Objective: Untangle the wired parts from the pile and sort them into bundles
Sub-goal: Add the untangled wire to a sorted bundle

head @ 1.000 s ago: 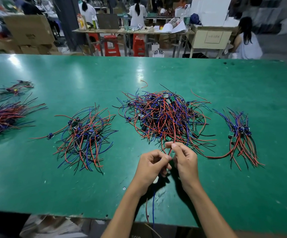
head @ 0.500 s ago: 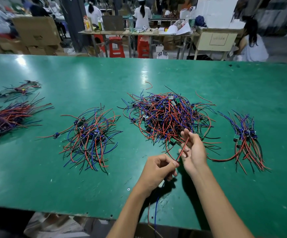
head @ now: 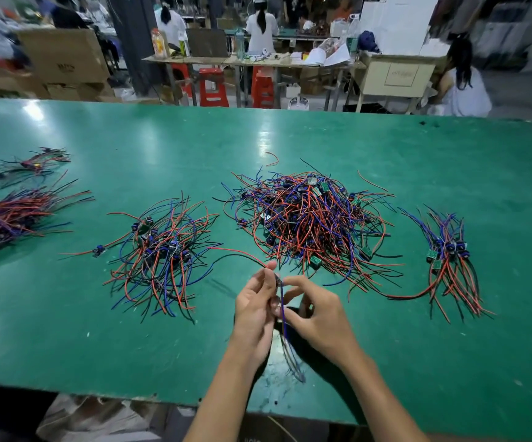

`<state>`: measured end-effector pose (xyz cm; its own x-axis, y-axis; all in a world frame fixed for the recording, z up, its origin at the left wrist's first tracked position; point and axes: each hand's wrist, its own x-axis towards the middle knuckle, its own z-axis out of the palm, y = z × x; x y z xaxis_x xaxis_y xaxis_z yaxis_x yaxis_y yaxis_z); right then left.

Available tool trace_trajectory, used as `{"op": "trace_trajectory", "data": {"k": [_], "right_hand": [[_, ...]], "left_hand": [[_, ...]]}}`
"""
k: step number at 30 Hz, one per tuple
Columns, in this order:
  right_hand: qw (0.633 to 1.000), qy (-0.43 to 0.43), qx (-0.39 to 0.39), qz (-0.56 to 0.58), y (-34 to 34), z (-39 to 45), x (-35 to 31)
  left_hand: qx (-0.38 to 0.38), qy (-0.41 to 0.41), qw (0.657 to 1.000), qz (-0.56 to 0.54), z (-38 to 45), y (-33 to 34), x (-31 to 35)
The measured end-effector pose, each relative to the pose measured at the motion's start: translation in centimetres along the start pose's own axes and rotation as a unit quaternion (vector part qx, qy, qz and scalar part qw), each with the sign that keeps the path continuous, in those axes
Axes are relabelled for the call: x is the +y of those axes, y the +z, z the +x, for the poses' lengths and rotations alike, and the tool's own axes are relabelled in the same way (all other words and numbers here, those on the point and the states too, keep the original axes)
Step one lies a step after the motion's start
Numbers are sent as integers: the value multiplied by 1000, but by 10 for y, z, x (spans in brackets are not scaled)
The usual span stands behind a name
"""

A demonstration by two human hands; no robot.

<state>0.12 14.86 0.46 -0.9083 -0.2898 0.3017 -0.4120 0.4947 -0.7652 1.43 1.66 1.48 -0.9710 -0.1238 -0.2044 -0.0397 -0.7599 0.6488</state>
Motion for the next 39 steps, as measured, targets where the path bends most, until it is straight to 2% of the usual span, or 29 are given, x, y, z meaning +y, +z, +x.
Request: {"op": "trace_trajectory", "data": {"k": [3, 6, 9, 13, 16, 18, 22, 25, 26, 28, 31, 34, 36, 39], "right_hand": [[994, 29, 26, 99, -4, 0, -3], [967, 77, 32, 240, -11, -3, -5], [950, 115, 73, 280, -16, -1, -8], [923, 137, 124, 337, -20, 0, -8], [866, 179, 132, 447, -30, 0, -8], [835, 210, 112, 495, -38, 1, -7], [829, 230, 89, 502, -53, 0, -7], [787, 255, 107, 551, -66, 2, -9], [788, 255, 116, 548, -70, 3, -9], [813, 239, 112, 519, -76, 6, -9], [847, 211, 60, 485, -80, 10, -9], [903, 192, -24, 384, -78, 9, -8], [936, 163, -57, 308, -70, 7, -7], [965, 127, -6, 231, -56, 6, -4]], "left_hand": [[-3, -1, 1000, 15, 1, 1, -1], [17, 12, 999, 44, 1, 1, -3], [21, 39, 995, 94, -2, 5, -7], [-73, 67, 980, 171, -6, 0, -8], [-101, 72, 969, 214, -7, 0, -9], [-66, 72, 973, 208, -7, 5, -7], [-19, 17, 995, 92, -4, 5, 2], [-8, -10, 999, 43, -4, 2, 5], [-13, -14, 999, 34, -5, 1, 6], [-18, -28, 999, 8, -5, -1, 7], [-19, -45, 999, -18, -2, -3, 9], [-62, -24, 993, 93, -3, 2, 4], [-105, -7, 976, 191, -7, 6, 0], [-124, 20, 952, 279, -8, 5, -4]]}}
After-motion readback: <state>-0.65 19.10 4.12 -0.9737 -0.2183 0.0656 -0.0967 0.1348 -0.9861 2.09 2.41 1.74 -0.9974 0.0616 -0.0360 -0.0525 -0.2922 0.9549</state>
